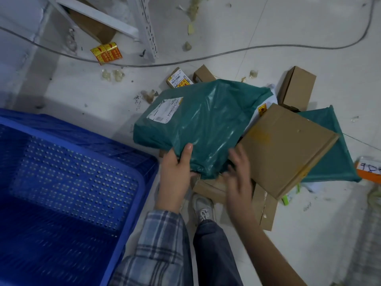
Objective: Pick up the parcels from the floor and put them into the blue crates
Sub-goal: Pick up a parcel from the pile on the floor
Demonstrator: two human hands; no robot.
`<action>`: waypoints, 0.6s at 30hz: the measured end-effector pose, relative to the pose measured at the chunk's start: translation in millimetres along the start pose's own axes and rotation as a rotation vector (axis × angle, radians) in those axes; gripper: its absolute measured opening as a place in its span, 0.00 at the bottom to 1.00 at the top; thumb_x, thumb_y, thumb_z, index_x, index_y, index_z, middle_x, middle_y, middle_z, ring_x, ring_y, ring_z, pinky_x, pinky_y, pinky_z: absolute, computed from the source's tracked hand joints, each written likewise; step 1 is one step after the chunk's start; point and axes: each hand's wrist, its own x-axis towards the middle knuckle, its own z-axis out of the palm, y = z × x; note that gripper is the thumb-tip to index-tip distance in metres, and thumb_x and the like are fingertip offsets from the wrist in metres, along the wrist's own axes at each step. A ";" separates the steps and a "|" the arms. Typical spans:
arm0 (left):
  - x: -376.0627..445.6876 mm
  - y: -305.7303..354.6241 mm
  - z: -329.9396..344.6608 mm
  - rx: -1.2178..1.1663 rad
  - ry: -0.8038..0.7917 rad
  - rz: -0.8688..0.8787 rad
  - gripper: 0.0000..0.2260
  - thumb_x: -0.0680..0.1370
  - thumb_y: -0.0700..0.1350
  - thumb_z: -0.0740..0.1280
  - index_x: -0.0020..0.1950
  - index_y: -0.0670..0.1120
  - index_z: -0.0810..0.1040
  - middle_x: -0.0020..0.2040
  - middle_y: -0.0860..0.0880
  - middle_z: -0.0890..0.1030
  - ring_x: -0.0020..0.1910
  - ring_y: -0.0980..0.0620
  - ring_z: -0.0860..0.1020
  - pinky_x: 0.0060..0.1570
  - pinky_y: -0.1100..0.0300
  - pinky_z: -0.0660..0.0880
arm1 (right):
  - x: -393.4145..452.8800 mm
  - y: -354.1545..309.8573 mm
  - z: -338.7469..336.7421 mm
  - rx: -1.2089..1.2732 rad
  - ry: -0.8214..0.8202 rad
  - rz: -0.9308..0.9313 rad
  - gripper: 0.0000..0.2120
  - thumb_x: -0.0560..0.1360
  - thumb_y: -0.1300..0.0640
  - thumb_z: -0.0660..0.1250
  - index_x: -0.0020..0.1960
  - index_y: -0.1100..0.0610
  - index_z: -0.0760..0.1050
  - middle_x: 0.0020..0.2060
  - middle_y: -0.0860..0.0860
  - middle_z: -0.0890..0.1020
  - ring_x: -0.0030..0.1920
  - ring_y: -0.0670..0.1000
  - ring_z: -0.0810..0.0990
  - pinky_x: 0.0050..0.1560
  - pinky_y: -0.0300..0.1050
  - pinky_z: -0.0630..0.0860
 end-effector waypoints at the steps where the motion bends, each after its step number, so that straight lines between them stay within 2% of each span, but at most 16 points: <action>1: -2.3 -4.5 -7.8 0.039 -0.024 0.034 0.08 0.80 0.46 0.62 0.58 0.53 0.75 0.52 0.53 0.80 0.46 0.63 0.81 0.41 0.62 0.81 | 12.8 -8.1 -11.1 0.132 0.122 0.190 0.24 0.74 0.52 0.57 0.70 0.48 0.65 0.73 0.48 0.64 0.73 0.47 0.63 0.73 0.51 0.62; 3: -7.0 -13.7 -23.4 0.178 -0.074 0.117 0.08 0.77 0.51 0.63 0.55 0.60 0.74 0.60 0.49 0.77 0.56 0.57 0.79 0.56 0.53 0.79 | 48.4 -30.0 -37.8 0.339 0.293 0.466 0.24 0.74 0.47 0.58 0.71 0.46 0.64 0.69 0.47 0.69 0.67 0.48 0.69 0.68 0.55 0.67; 5: -12.8 -20.4 -37.4 0.295 -0.138 0.209 0.09 0.76 0.53 0.63 0.55 0.62 0.73 0.64 0.47 0.72 0.62 0.56 0.74 0.64 0.52 0.73 | 85.5 -49.7 -68.1 0.419 0.216 0.563 0.16 0.79 0.44 0.56 0.64 0.46 0.70 0.62 0.46 0.76 0.58 0.46 0.76 0.60 0.52 0.72; 6: -15.9 -22.2 -42.3 0.337 -0.182 0.265 0.08 0.77 0.53 0.63 0.56 0.61 0.73 0.65 0.48 0.70 0.63 0.61 0.72 0.66 0.57 0.71 | 102.1 -57.4 -79.1 0.416 0.099 0.599 0.18 0.78 0.40 0.53 0.62 0.47 0.72 0.58 0.46 0.79 0.56 0.47 0.78 0.58 0.52 0.71; 8: -20.5 -27.6 -49.8 0.448 -0.279 0.383 0.10 0.77 0.51 0.63 0.57 0.60 0.72 0.67 0.53 0.67 0.65 0.71 0.66 0.66 0.70 0.67 | 125.7 -69.3 -90.2 0.355 -0.220 0.711 0.35 0.72 0.28 0.49 0.66 0.50 0.71 0.58 0.49 0.80 0.58 0.54 0.78 0.60 0.57 0.70; 9: -21.8 -31.3 -52.4 0.509 -0.322 0.431 0.10 0.77 0.53 0.63 0.58 0.58 0.73 0.68 0.55 0.65 0.66 0.73 0.63 0.66 0.73 0.65 | 130.4 -72.3 -88.3 0.303 -0.388 0.765 0.39 0.69 0.25 0.50 0.67 0.51 0.70 0.58 0.51 0.80 0.59 0.56 0.78 0.59 0.57 0.71; 11: -24.2 -38.3 -54.9 0.597 -0.401 0.531 0.18 0.77 0.60 0.61 0.62 0.52 0.75 0.71 0.58 0.60 0.70 0.70 0.61 0.69 0.69 0.62 | 126.4 -80.1 -76.1 0.122 -0.639 0.765 0.38 0.66 0.27 0.59 0.66 0.50 0.71 0.59 0.51 0.81 0.59 0.54 0.79 0.60 0.54 0.73; 12: -27.1 -41.2 -55.6 0.596 -0.424 0.542 0.22 0.77 0.62 0.59 0.63 0.50 0.75 0.72 0.59 0.58 0.71 0.68 0.60 0.70 0.66 0.62 | 121.5 -81.1 -67.8 0.051 -0.695 0.738 0.35 0.66 0.30 0.65 0.66 0.48 0.71 0.60 0.51 0.81 0.58 0.53 0.80 0.61 0.52 0.73; 13: -31.5 -42.7 -57.1 0.544 -0.433 0.516 0.23 0.76 0.64 0.59 0.62 0.50 0.76 0.72 0.59 0.58 0.71 0.68 0.60 0.70 0.65 0.63 | 115.8 -80.5 -60.4 0.030 -0.699 0.719 0.33 0.66 0.34 0.68 0.67 0.47 0.71 0.60 0.50 0.81 0.56 0.52 0.81 0.60 0.50 0.75; 15: -45.1 -39.9 -61.5 0.352 -0.415 0.382 0.20 0.72 0.62 0.66 0.55 0.50 0.79 0.69 0.59 0.63 0.70 0.68 0.62 0.68 0.63 0.67 | 99.6 -79.4 -51.0 0.062 -0.647 0.665 0.31 0.68 0.38 0.70 0.68 0.42 0.68 0.60 0.49 0.80 0.54 0.51 0.82 0.56 0.48 0.77; 16: -50.6 -39.4 -65.8 0.206 -0.386 0.314 0.16 0.70 0.56 0.70 0.51 0.48 0.80 0.67 0.57 0.68 0.69 0.65 0.66 0.66 0.60 0.69 | 91.4 -79.6 -48.0 0.079 -0.622 0.621 0.30 0.68 0.39 0.71 0.68 0.38 0.66 0.59 0.47 0.80 0.53 0.50 0.83 0.54 0.47 0.79; 18: -58.9 -38.3 -75.4 -0.145 -0.239 0.184 0.11 0.68 0.47 0.69 0.49 0.47 0.79 0.59 0.52 0.77 0.62 0.55 0.74 0.57 0.59 0.74 | 71.5 -87.6 -39.3 0.094 -0.612 0.520 0.27 0.72 0.46 0.69 0.65 0.32 0.60 0.54 0.41 0.79 0.47 0.44 0.84 0.44 0.40 0.81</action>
